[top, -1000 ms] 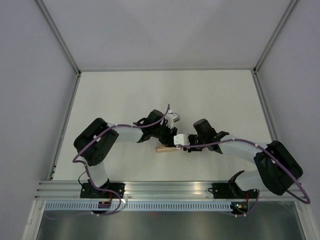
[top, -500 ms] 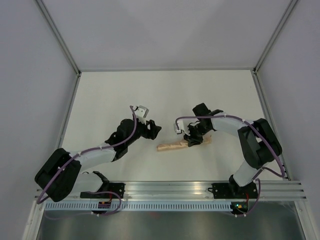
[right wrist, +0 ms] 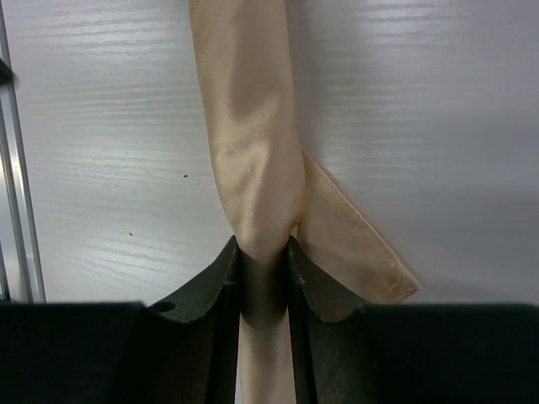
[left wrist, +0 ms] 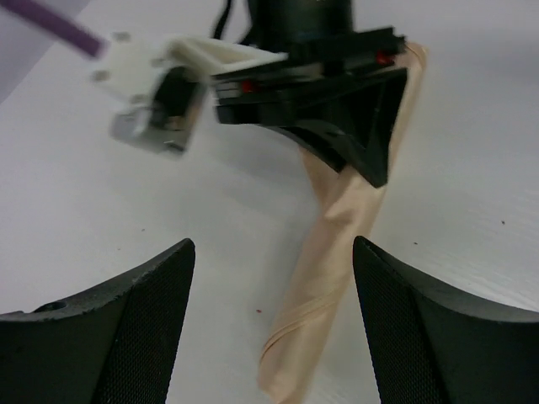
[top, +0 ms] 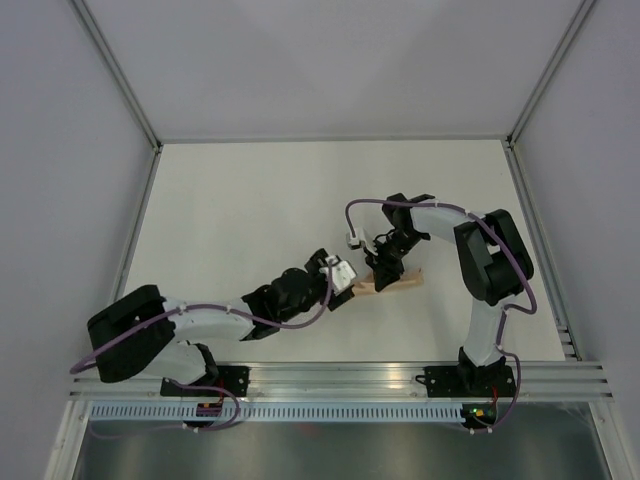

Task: Fold the napkin, place the utensils inside, and roll it up
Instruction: Roll the napkin with the utensil

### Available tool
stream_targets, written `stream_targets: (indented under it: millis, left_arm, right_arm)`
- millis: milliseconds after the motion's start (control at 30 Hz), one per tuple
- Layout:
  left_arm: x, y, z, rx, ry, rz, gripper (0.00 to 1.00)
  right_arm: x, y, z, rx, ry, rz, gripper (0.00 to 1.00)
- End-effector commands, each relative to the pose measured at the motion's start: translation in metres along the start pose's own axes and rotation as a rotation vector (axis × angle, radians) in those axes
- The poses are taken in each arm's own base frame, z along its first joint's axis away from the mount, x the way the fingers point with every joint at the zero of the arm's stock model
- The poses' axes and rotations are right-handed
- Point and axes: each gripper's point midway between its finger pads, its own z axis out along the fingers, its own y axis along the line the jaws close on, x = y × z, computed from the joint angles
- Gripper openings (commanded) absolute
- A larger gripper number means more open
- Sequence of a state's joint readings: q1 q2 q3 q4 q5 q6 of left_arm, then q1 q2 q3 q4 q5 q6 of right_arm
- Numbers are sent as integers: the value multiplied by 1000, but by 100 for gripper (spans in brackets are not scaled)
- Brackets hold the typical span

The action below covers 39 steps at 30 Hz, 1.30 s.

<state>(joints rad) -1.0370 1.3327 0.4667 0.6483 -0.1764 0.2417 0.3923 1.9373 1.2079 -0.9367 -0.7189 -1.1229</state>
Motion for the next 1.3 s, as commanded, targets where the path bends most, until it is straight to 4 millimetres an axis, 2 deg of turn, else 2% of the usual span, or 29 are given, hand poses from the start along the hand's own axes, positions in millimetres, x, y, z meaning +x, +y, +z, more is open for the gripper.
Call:
stream_targets:
  millis: [0,33,67,133,167,333,467,567,667,700,900,967,1000,1067,1100,1167,1200,1233,1267]
  left_arm:
    - [7,-20,16,25,56,249,80]
    - [3,-25,22,35,50,276,80]
    - [15,-33,27,60,79,295,80]
    - [14,-45,37,91,74,338,81]
    - [22,-51,41,106,90,356,81]
    - [25,-64,58,161,87,406,84]
    - [38,-73,66,198,118,434,84]
    - [48,-77,72,218,148,448,80]
    - [63,-85,72,262,188,442,70]
    - [65,-87,71,267,197,441,64]
    - [86,-91,71,309,266,419,49]
    - [95,-90,70,314,295,412,47]
    - [96,-90,70,313,300,396,42]
    - [100,-90,70,319,315,380,39]
    - [101,-91,71,325,322,363,31]
    - [108,-91,70,338,363,345,24]
    - [109,-93,71,345,369,326,13]
    - [110,-94,71,350,375,316,10]
    - [111,-95,71,354,376,308,3]
  right_arm:
    - [44,6,27,-82,128,29,1]
    - [45,7,27,-83,131,35,1]
    - [46,6,28,-85,134,36,1]
    - [48,6,28,-81,141,44,1]
    - [49,6,28,-81,142,46,1]
    - [50,5,28,-78,143,60,1]
    - [50,3,28,-83,148,71,1]
    - [50,2,29,-83,147,75,1]
    - [51,2,29,-85,146,83,1]
    - [51,2,29,-85,146,83,1]
    - [50,1,29,-91,147,86,1]
    - [50,3,28,-95,146,87,1]
    - [50,3,28,-95,146,86,1]
    - [49,4,26,-97,144,88,1]
    - [48,5,26,-97,142,88,2]
    - [47,4,24,-97,134,89,4]
    - [46,4,23,-96,130,91,9]
    - [44,5,22,-96,129,89,12]
    - [42,4,21,-95,120,93,16]
